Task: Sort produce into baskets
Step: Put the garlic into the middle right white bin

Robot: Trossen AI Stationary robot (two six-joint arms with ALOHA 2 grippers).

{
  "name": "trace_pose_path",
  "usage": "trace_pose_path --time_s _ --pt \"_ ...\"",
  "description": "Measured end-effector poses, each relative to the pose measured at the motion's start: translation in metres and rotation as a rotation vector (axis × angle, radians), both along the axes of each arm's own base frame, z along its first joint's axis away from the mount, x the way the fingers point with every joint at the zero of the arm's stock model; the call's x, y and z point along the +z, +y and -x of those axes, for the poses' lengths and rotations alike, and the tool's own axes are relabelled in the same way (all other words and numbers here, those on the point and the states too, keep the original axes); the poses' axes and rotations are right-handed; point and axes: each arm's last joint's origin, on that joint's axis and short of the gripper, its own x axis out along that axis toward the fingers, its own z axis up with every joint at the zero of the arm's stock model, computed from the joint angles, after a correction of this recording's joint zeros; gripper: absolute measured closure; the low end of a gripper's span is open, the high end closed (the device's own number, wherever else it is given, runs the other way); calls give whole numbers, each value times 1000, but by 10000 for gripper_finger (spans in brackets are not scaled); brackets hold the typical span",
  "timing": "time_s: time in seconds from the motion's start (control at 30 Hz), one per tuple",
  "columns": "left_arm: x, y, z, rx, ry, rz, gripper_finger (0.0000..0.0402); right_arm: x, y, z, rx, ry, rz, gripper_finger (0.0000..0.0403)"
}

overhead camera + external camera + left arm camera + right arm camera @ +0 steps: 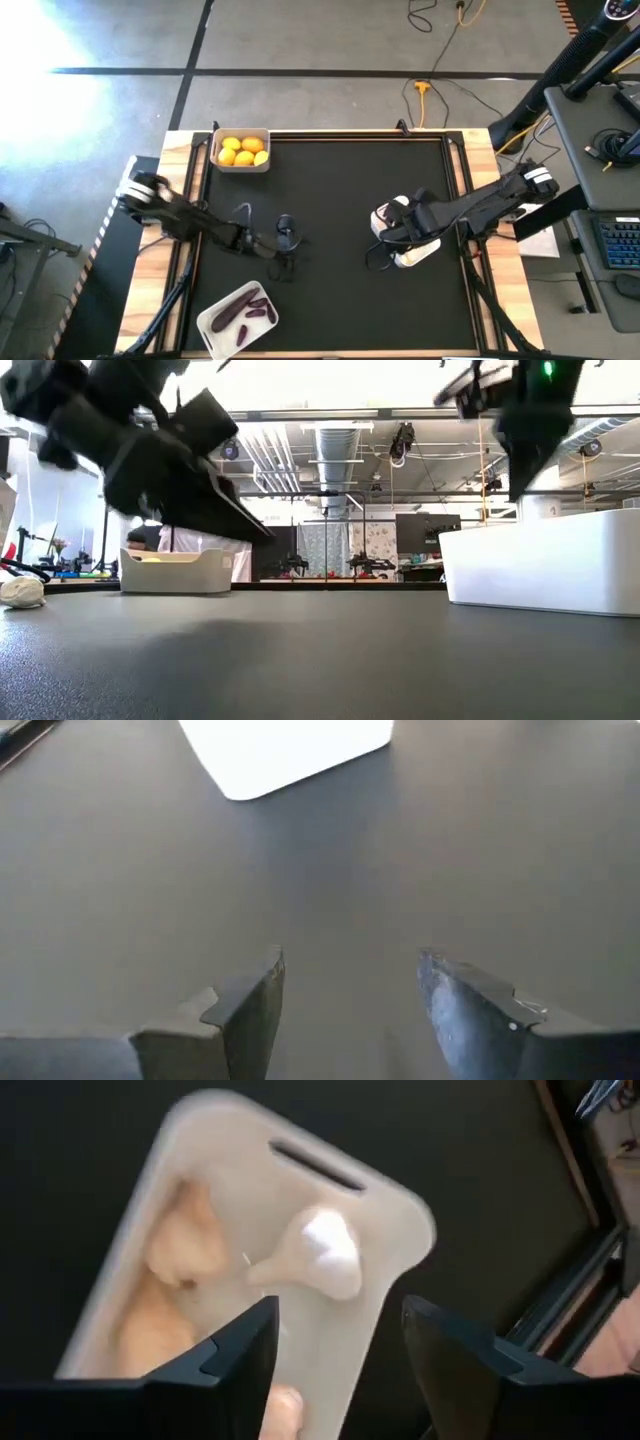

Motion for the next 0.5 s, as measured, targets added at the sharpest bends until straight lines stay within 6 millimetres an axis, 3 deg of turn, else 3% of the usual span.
trace_pose_path --time_s 0.13,0.27,0.5 --pt "38 8 26 61 139 56 187 27 11 -9 53 -134 91 192" --pt "57 16 63 189 383 206 187 34 31 -14 156 -289 235 198" --pt "58 24 119 479 690 291 187 19 52 -23 240 -402 313 209"
